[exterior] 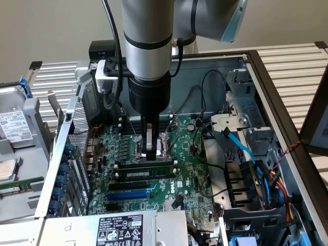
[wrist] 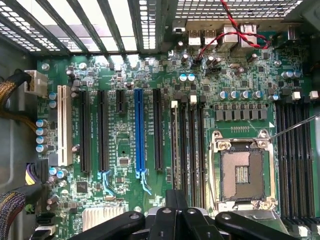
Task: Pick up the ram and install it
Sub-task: 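Press down the ram until it locks into place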
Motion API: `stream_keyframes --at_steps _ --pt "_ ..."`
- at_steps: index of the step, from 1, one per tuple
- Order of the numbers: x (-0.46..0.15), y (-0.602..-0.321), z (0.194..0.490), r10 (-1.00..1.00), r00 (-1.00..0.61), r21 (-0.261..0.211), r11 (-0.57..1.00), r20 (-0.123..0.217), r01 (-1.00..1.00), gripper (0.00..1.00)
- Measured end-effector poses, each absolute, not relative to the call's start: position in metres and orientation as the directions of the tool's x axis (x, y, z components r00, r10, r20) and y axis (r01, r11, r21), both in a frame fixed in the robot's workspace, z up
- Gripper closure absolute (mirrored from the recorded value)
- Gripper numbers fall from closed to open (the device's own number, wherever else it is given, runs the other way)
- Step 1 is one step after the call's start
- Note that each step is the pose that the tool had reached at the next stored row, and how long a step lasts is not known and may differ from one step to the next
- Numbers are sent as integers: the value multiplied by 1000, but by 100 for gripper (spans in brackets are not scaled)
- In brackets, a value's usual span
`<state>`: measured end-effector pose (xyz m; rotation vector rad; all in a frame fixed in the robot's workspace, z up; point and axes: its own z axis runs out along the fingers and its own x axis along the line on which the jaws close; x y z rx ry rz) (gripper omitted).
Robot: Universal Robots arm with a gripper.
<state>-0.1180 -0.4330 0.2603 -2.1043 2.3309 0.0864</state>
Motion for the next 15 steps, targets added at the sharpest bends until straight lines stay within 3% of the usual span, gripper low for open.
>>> stream_keyframes --at_steps 15 --pt "-118 -433 260 -948 -315 41 314 -37 -949 90"
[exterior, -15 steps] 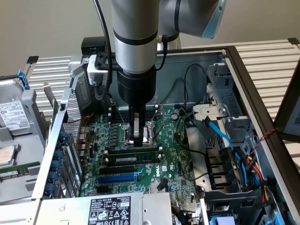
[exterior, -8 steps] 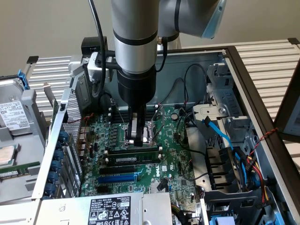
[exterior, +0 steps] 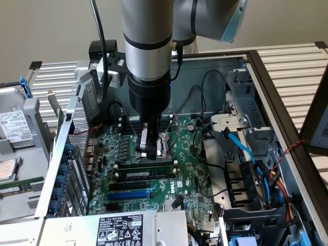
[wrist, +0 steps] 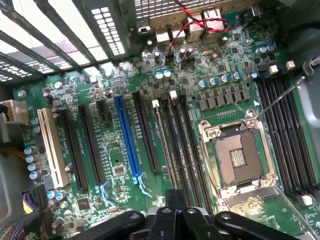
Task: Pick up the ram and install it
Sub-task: 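Press down the ram until it locks into place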
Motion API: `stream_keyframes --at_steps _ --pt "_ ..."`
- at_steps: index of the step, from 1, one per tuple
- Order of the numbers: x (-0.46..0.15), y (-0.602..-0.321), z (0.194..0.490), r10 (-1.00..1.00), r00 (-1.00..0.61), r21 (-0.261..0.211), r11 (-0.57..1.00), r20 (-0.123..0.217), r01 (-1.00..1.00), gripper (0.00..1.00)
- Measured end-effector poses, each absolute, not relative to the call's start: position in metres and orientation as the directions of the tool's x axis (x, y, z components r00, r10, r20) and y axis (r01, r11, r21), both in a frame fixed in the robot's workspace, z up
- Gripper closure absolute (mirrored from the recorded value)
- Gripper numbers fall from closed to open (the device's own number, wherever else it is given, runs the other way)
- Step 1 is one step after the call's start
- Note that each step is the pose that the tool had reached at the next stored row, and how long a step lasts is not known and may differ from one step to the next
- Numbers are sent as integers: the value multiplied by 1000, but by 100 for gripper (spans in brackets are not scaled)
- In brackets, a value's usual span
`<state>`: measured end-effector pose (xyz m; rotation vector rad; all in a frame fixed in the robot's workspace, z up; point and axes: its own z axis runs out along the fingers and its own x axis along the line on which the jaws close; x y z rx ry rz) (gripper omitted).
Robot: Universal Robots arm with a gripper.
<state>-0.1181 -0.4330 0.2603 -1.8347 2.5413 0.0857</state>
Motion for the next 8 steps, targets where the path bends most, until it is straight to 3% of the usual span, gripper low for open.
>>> stream_keyframes --at_steps 8 --pt "-118 -433 260 -903 -428 41 427 -37 -903 90"
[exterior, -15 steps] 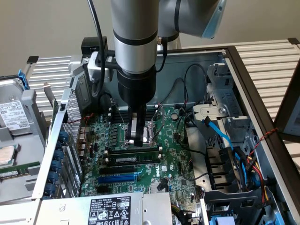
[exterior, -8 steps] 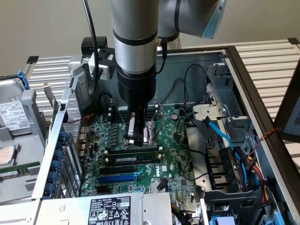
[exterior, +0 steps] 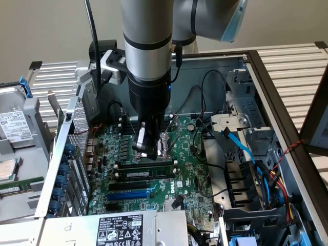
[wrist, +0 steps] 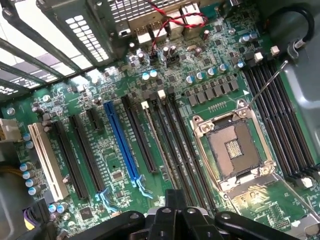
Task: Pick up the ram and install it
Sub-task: 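Press down the ram until it locks into place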
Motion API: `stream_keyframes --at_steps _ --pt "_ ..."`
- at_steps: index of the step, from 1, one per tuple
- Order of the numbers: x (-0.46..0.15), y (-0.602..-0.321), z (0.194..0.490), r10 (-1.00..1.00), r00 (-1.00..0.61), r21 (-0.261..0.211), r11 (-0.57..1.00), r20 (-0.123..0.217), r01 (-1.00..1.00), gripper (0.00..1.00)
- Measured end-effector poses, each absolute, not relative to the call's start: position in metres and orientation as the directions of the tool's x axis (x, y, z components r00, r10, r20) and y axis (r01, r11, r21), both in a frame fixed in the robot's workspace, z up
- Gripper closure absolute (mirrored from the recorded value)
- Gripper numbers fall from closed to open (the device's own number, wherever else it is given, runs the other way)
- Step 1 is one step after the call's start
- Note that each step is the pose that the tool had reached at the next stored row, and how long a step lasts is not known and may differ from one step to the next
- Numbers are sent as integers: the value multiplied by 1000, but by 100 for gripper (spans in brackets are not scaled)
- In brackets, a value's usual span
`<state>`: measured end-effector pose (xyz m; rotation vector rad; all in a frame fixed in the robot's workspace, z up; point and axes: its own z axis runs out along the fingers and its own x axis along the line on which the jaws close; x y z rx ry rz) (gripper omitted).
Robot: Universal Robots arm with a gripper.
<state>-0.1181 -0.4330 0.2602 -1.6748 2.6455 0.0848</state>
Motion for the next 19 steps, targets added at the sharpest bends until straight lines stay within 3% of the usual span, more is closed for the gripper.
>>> stream_keyframes --at_steps 19 --pt "-118 -433 259 -721 -692 41 690 -37 -722 90"
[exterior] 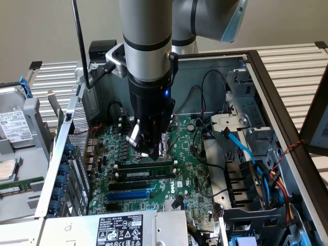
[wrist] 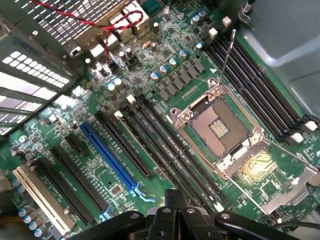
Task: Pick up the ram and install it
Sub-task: 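Press down the ram until it locks into place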
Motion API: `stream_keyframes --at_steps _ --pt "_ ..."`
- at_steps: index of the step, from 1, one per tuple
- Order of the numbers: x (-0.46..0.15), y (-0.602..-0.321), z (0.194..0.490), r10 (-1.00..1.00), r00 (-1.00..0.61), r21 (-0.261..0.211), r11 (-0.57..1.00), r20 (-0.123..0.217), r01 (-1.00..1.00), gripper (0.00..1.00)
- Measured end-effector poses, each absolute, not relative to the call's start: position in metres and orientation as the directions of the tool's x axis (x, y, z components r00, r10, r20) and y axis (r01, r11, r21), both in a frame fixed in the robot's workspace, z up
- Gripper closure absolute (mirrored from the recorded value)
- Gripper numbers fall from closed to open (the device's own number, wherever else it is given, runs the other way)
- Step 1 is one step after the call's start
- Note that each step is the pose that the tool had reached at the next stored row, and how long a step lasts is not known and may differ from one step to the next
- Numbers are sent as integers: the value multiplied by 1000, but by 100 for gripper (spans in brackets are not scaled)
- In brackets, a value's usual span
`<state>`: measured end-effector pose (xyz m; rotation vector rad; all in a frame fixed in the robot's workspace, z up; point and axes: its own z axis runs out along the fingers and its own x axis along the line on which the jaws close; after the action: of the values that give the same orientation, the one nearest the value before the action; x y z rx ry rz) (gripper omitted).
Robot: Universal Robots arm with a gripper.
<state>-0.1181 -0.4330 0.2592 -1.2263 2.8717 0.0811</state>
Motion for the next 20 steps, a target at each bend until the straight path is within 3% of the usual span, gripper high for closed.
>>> stream_keyframes --at_steps 20 --pt "-118 -433 258 -444 -895 41 894 -37 -445 90"
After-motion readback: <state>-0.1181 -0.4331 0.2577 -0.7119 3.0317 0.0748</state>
